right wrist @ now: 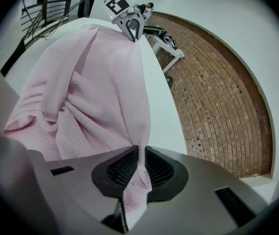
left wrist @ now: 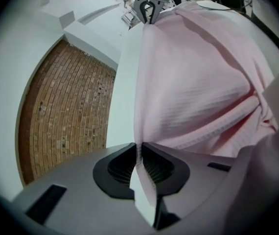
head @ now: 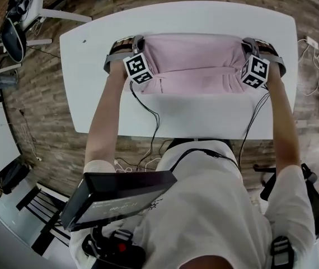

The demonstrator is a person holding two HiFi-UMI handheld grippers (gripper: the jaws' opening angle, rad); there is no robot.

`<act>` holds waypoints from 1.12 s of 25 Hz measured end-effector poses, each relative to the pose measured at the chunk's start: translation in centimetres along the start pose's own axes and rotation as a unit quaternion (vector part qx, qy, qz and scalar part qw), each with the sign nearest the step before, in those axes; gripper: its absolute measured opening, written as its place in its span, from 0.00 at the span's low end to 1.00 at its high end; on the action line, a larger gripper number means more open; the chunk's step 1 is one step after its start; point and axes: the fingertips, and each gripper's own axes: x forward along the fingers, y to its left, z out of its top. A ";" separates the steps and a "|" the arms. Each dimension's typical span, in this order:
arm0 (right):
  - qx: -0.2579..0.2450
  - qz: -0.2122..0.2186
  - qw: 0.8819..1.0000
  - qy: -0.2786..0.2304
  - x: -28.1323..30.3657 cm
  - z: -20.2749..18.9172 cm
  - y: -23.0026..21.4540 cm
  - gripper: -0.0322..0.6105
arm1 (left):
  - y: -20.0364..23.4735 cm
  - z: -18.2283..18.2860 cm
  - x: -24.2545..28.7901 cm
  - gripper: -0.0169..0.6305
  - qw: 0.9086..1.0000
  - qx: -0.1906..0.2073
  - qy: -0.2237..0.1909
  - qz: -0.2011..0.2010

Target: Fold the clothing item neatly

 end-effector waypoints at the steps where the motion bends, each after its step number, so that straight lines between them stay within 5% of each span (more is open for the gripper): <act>1: 0.002 0.002 1.000 0.000 0.6 0.0 0.3 0.12 | -0.2 -0.1 0.5 0.08 1.000 -0.021 -0.003 -0.002; 5: 0.057 -0.019 0.998 -0.024 1.6 -0.1 0.0 0.15 | 1.8 -1.5 1.4 0.40 0.985 -0.170 -0.027 0.013; 8: 0.184 -0.018 0.981 -0.056 0.7 -1.2 -1.9 0.38 | 3.7 -3.5 0.9 0.54 0.958 -0.284 -0.041 0.015; 12: 0.298 -0.038 0.950 -0.081 -2.4 -3.5 -4.9 0.41 | 4.1 -4.2 -1.2 0.55 0.915 -0.393 -0.090 -0.024; 15: 0.335 -0.045 0.936 -0.098 -4.5 -3.9 -4.9 0.41 | 3.1 -3.8 -2.5 0.55 0.868 -0.464 -0.145 -0.101; 17: 0.356 -0.049 0.926 -0.116 -5.6 -3.6 -4.1 0.40 | 3.8 -5.3 -2.9 0.55 0.835 -0.515 -0.165 -0.099; 18: 0.365 -0.052 0.921 -0.126 -6.1 -3.2 -3.7 0.34 | 4.6 -6.3 -3.2 0.55 0.819 -0.541 -0.174 -0.083; 19: 0.373 -0.055 0.916 -0.135 -6.5 -2.7 -3.3 0.17 | 5.5 -7.1 -3.8 0.54 0.803 -0.563 -0.185 -0.065; 20: 0.380 -0.052 0.912 -0.143 -6.8 -2.2 -2.6 0.05 | 6.1 -7.5 -4.5 0.42 0.790 -0.579 -0.197 -0.050; 21: 0.388 -0.044 0.908 -0.149 -6.7 -1.7 -1.8 0.05 | 6.3 -7.4 -5.3 0.23 0.783 -0.585 -0.206 -0.044; 22: 0.397 -0.036 0.905 -0.152 -6.5 -1.2 -1.0 0.05 | 5.8 -6.8 -6.1 0.05 0.784 -0.582 -0.210 -0.045; 23: 0.405 -0.032 0.901 -0.155 -6.1 -0.8 -0.4 0.05 | 4.8 -5.7 -6.6 0.03 0.794 -0.569 -0.206 -0.054; 26: 0.431 -0.043 0.889 -0.152 -4.2 -0.3 -0.2 0.05 | 0.4 -2.5 -5.6 0.03 0.852 -0.494 -0.155 -0.074; 28: 0.443 -0.048 0.886 -0.130 -2.2 -1.3 0.1 0.05 | -2.0 -2.2 -3.1 0.03 0.876 -0.466 -0.106 -0.065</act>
